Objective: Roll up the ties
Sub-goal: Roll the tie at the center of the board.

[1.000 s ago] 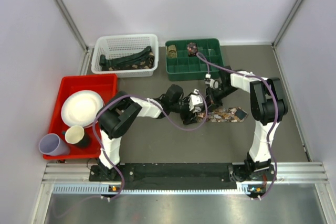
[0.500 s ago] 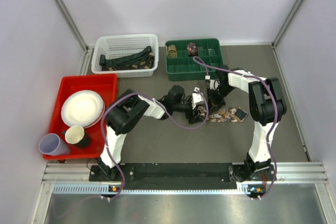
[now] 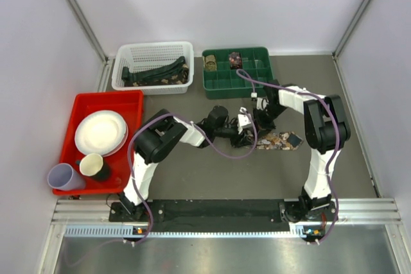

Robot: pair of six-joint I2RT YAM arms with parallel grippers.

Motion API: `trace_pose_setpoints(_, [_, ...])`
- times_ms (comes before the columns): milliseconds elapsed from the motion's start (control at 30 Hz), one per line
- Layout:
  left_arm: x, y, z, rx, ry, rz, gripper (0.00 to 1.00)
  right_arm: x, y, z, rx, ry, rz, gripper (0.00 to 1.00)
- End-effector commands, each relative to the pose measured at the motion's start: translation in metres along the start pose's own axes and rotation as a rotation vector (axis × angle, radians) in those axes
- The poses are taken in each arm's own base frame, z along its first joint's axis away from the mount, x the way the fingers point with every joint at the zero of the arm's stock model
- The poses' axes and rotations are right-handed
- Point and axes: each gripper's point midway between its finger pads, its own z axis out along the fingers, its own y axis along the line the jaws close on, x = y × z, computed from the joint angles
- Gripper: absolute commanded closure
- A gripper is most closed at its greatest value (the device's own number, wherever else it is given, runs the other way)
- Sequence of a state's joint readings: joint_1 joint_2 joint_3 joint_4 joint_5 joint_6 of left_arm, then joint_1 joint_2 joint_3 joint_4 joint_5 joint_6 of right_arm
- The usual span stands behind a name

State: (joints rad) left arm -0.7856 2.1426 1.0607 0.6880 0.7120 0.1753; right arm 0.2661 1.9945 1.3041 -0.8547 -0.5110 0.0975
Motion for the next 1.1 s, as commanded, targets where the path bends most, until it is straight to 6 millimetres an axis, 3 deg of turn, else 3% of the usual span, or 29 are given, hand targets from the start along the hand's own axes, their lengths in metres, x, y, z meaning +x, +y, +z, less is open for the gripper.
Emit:
trace_pose_setpoints(0, [0.056, -0.020, -0.028, 0.003, 0.253, -0.007, 0.77, -0.017, 0.001, 0.022, 0.010, -0.031, -0.099, 1.00])
trace_pose_setpoints(100, [0.076, -0.023, -0.047, -0.001, 0.394, 0.017, 0.84, -0.022, 0.015, -0.001, -0.085, -0.040, -0.085, 0.84])
trace_pose_setpoints(133, [0.077, -0.022, -0.050, -0.005, 0.419, 0.023, 0.85, -0.022, 0.018, -0.009, -0.108, -0.046, -0.082, 0.73])
trace_pose_setpoints(267, [0.095, -0.023, -0.064, -0.003, 0.541, 0.024, 0.87, -0.010, 0.033, -0.038, -0.244, -0.037, -0.080, 0.52])
trace_pose_setpoints(400, [0.106, -0.023, -0.065, 0.003, 0.609, 0.018, 0.89, 0.006, 0.045, -0.046, -0.364, -0.043, -0.064, 0.50])
trace_pose_setpoints(567, [0.104, -0.022, -0.059, 0.018, 0.628, 0.039, 0.89, 0.003, 0.069, -0.045, -0.485, -0.067, -0.045, 0.50])
trace_pose_setpoints(700, [0.107, -0.023, -0.059, 0.032, 0.641, 0.038, 0.89, 0.003, 0.072, -0.035, -0.473, -0.051, -0.061, 0.52])
trace_pose_setpoints(800, [0.107, -0.024, -0.058, 0.038, 0.642, 0.037, 0.89, 0.002, 0.066, -0.028, -0.453, -0.042, -0.053, 0.60])
trace_pose_setpoints(933, [0.104, -0.024, -0.056, 0.040, 0.629, 0.035, 0.87, 0.003, 0.043, -0.013, -0.332, -0.016, -0.038, 1.00])
trace_pose_setpoints(967, [0.104, -0.024, -0.055, 0.037, 0.625, 0.021, 0.84, 0.004, 0.032, -0.009, -0.278, -0.005, -0.026, 1.00])
trace_pose_setpoints(1067, [0.098, -0.023, -0.054, 0.021, 0.610, -0.011, 0.58, 0.010, 0.012, -0.003, -0.181, 0.006, -0.016, 1.00])
